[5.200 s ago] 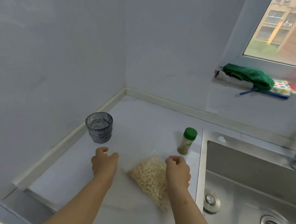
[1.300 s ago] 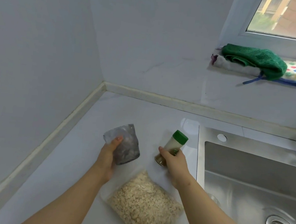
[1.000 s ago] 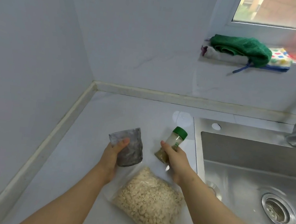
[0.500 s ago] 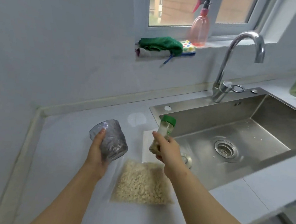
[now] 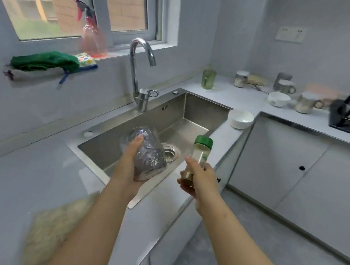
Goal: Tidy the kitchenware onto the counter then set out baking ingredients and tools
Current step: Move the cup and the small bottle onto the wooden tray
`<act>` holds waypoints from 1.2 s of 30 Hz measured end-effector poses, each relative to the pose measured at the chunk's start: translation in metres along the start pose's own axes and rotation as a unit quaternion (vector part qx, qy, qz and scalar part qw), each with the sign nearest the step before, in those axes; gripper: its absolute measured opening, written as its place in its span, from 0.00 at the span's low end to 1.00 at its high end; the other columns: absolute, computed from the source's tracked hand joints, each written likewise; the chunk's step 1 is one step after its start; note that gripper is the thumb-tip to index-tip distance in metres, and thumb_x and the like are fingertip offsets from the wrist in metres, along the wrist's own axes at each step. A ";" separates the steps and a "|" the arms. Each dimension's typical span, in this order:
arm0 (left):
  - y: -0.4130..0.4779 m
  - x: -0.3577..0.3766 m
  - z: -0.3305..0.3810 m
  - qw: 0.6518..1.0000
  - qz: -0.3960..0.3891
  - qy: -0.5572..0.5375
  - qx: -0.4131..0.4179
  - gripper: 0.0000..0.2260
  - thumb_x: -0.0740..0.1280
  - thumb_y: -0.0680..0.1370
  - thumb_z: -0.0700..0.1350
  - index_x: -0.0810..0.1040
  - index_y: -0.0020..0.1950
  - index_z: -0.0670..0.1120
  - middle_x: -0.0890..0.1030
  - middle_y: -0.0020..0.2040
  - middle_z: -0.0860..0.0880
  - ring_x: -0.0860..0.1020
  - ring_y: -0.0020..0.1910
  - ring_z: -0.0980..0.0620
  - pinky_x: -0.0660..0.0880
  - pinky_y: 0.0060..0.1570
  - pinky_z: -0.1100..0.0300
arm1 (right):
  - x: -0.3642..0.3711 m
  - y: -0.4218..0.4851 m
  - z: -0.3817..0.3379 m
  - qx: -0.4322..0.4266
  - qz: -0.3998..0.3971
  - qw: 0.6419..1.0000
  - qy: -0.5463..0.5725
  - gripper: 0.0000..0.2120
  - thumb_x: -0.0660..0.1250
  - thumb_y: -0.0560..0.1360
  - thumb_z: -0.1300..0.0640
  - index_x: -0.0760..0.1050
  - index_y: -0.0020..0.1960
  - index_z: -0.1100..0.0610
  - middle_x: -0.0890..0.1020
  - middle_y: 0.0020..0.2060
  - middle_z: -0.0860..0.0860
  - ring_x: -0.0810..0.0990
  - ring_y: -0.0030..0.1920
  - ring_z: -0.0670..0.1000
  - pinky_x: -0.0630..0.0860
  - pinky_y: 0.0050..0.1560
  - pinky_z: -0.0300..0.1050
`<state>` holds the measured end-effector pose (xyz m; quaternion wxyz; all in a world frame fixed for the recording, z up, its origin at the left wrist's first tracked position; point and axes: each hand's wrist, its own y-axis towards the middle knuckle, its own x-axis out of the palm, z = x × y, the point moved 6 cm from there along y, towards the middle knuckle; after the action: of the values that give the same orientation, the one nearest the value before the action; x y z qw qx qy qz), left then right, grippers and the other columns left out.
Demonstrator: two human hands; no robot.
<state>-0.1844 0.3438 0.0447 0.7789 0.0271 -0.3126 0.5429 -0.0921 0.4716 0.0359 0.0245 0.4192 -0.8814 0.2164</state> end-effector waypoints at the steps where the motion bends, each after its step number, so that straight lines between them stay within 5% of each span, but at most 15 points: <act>1: -0.002 0.027 -0.017 1.000 -0.018 0.006 -0.017 0.18 0.66 0.72 0.54 0.76 0.58 0.46 0.82 0.48 0.45 0.81 0.44 0.47 0.81 0.36 0.56 | -0.027 -0.002 -0.007 -0.005 0.023 1.000 0.006 0.07 0.67 0.75 0.53 0.70 0.45 0.54 0.78 0.35 0.54 0.77 0.29 0.50 0.76 0.37 0.42; 9: -0.037 0.216 -0.152 0.983 -0.139 0.056 -0.110 0.13 0.64 0.75 0.53 0.77 0.53 0.45 0.84 0.42 0.46 0.81 0.43 0.47 0.80 0.38 0.55 | -0.236 -0.024 -0.054 -0.033 0.161 0.985 0.060 0.06 0.66 0.75 0.53 0.71 0.46 0.54 0.78 0.36 0.55 0.77 0.30 0.50 0.74 0.34 0.41; 14: -0.061 0.312 -0.231 0.966 -0.196 0.077 -0.153 0.22 0.68 0.67 0.55 0.78 0.56 0.44 0.84 0.43 0.45 0.82 0.42 0.46 0.78 0.46 0.53 | -0.356 -0.047 -0.072 -0.054 0.232 0.967 0.085 0.05 0.67 0.75 0.54 0.71 0.45 0.54 0.77 0.36 0.56 0.75 0.32 0.51 0.74 0.33 0.41; 21: -0.085 0.435 -0.328 0.937 -0.251 0.133 -0.201 0.11 0.67 0.73 0.54 0.78 0.50 0.48 0.85 0.38 0.48 0.82 0.42 0.47 0.77 0.48 0.53 | -0.503 -0.069 -0.086 -0.061 0.326 0.931 0.154 0.06 0.68 0.74 0.56 0.71 0.43 0.54 0.76 0.32 0.54 0.74 0.30 0.49 0.74 0.36 0.43; 25: -0.087 0.502 -0.383 0.916 -0.284 0.161 -0.233 0.18 0.70 0.68 0.56 0.77 0.54 0.49 0.83 0.50 0.46 0.81 0.50 0.44 0.75 0.58 0.47 | -0.579 -0.067 -0.091 -0.065 0.379 0.902 0.195 0.06 0.68 0.74 0.56 0.71 0.44 0.55 0.75 0.34 0.55 0.74 0.32 0.50 0.75 0.33 0.41; 30: -0.081 0.604 -0.453 0.882 -0.338 0.173 -0.280 0.14 0.67 0.74 0.54 0.77 0.51 0.45 0.85 0.38 0.45 0.81 0.42 0.46 0.77 0.41 0.53 | -0.684 -0.049 -0.118 -0.085 0.444 0.869 0.203 0.07 0.68 0.74 0.56 0.71 0.44 0.56 0.75 0.32 0.55 0.74 0.30 0.51 0.74 0.29 0.39; 36: -0.080 0.731 -0.524 0.839 -0.402 0.187 -0.315 0.18 0.66 0.74 0.55 0.77 0.56 0.44 0.84 0.42 0.45 0.81 0.42 0.47 0.77 0.44 0.54 | -0.796 -0.032 -0.167 -0.101 0.502 0.833 0.212 0.07 0.68 0.74 0.55 0.71 0.42 0.55 0.75 0.30 0.53 0.74 0.28 0.51 0.73 0.28 0.37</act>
<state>0.2812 1.1171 0.0255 0.9389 -0.1983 -0.2772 0.0487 0.4236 1.1007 0.0198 0.1409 -0.1414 -0.9609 0.1920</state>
